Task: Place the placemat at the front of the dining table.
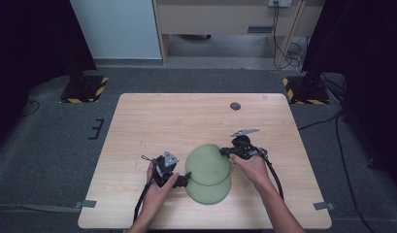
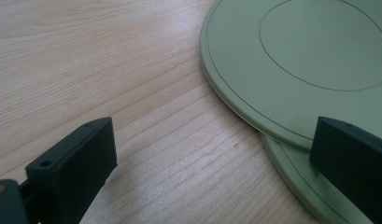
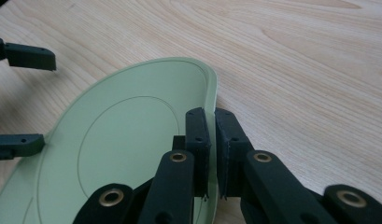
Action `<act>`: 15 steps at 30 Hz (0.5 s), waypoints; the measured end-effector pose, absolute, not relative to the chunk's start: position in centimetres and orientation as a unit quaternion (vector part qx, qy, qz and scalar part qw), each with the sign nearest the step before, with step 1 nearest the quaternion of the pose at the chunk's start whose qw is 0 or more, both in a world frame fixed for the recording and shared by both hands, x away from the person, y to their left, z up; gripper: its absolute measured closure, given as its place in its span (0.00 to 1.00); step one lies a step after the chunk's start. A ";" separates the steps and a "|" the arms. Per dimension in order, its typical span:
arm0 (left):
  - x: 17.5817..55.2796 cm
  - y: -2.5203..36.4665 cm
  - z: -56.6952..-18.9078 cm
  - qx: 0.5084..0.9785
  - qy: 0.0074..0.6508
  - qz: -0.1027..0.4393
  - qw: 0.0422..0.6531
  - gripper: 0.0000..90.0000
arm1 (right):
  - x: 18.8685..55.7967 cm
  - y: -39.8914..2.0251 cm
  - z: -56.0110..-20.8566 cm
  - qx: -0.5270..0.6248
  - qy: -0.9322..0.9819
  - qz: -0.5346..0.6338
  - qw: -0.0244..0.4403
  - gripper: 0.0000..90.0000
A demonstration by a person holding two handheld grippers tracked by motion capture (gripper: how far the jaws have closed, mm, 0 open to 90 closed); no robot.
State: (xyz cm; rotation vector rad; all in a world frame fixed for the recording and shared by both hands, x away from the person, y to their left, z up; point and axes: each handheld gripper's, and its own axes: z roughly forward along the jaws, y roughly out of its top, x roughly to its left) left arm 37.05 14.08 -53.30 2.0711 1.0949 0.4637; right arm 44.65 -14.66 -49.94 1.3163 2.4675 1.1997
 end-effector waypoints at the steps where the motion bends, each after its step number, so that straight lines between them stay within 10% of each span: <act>1: 37.0 14.1 -53.3 0.807 0.426 0.182 0.367 0.00 | 44.6 -14.6 -49.9 0.432 0.811 0.392 0.051 0.95; 15: 37.1 14.8 -53.1 0.800 0.434 0.190 0.368 0.02 | 44.5 -13.8 -49.7 0.414 0.827 0.365 0.104 0.95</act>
